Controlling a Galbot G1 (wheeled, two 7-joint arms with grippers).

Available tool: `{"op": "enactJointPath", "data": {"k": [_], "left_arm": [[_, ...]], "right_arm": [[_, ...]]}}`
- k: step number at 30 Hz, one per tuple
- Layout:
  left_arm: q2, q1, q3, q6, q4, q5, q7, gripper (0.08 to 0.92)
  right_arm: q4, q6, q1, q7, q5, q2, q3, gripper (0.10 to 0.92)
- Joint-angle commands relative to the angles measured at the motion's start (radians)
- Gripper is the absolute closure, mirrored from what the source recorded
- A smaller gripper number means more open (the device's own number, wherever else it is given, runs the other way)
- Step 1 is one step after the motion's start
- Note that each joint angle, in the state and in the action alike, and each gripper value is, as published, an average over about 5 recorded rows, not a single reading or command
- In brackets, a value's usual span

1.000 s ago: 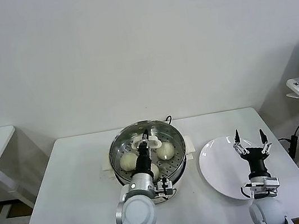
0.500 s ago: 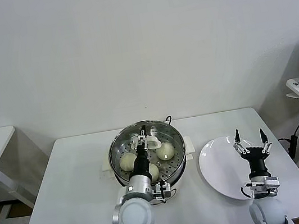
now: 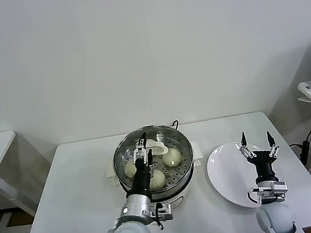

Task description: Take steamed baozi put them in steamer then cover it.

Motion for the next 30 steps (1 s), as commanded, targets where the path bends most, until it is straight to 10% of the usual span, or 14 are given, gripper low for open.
{"op": "enactJointPath", "data": {"k": [1,8,30], "left_arm": [[0.042,0.073,-0.19,-0.053,-0.125,-0.461,-0.17,0.177],[0.01,0.038,-0.456,-0.278,0.064,-1.133,-0.401,0.177],[-0.006,0.097,-0.639,-0.801,0.491,-1.378,-0.299,0.177]], "right_arm": [[0.01,-0.038,-0.015,-0.024,0.04,-0.022,-0.009,0.203],[0.04,-0.127,-0.045,-0.049,0.088,-0.042,-0.019,0.203],[0.022,-0.076,-0.099,-0.144,0.144,-0.027,-0.027,0.203]]}}
